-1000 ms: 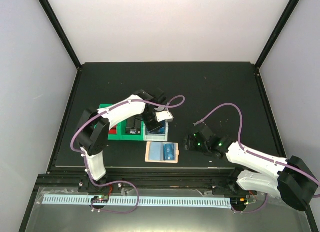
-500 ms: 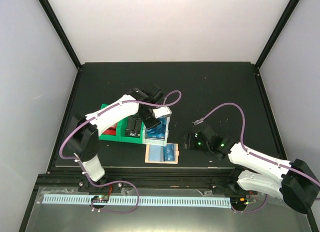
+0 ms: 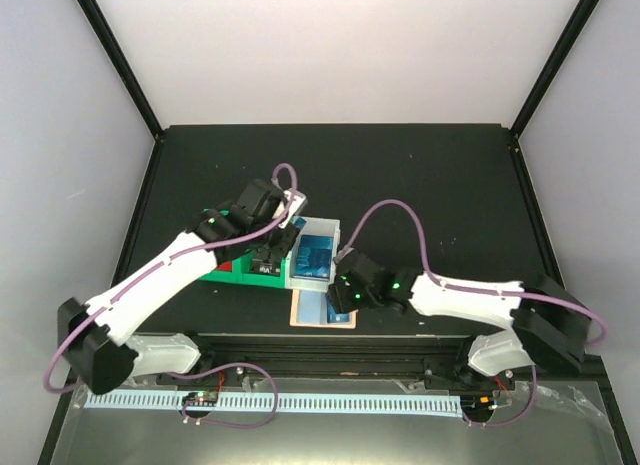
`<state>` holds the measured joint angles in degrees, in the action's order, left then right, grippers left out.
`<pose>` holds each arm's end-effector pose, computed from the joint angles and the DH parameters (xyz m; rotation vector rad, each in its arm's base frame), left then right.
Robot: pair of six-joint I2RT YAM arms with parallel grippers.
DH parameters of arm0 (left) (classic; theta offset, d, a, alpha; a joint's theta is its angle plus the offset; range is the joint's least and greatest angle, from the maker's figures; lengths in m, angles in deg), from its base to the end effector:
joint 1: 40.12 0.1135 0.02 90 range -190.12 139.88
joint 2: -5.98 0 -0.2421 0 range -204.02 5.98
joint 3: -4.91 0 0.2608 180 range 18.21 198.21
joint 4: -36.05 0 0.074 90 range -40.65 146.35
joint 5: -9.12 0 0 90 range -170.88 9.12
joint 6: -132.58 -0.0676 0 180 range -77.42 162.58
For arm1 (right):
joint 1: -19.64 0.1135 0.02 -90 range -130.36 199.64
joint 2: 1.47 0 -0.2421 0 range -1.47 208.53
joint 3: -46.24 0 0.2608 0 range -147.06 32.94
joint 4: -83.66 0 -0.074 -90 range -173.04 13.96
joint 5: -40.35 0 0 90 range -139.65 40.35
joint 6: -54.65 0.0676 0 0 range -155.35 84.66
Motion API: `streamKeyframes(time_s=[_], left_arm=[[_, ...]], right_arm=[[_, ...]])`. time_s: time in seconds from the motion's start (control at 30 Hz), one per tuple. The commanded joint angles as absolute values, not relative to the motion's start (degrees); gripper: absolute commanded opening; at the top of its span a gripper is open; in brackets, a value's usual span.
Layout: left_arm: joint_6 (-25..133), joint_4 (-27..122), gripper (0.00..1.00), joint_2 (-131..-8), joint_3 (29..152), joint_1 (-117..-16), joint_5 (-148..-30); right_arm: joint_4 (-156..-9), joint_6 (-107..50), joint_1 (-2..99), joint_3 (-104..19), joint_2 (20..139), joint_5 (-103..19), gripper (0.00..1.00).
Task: Put the credit cards into the card holder
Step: Pick up the credit card from the storage box, then move the storage box to the center of the board.
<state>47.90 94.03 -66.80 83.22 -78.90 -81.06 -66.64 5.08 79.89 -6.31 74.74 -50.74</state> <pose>0.2292 -0.1844 0.2576 0.7256 2.4092 -0.3248 0.1429 0.2474 0.1304 -0.4466 2.6048 0.6576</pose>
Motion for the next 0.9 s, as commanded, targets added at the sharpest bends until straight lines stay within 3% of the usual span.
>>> streamKeyframes(time_s=[0.0, 0.6, 0.87], left_arm=[[59.13, 87.56, 0.02, -58.94, 79.65, -77.73, -81.07], [66.04, 87.98, 0.02, -43.92, 71.91, -75.32, -82.76], [67.70, 88.42, 0.02, -42.32, 70.67, -74.89, -82.64]], right_arm=[[-63.60, 2.64, 82.07, -11.65, 82.35, -55.08, 0.57], [-62.33, 2.87, 81.97, -25.76, 97.33, -61.83, 0.41], [-63.36, -0.63, 79.32, -32.27, 103.46, -64.61, 0.39]])
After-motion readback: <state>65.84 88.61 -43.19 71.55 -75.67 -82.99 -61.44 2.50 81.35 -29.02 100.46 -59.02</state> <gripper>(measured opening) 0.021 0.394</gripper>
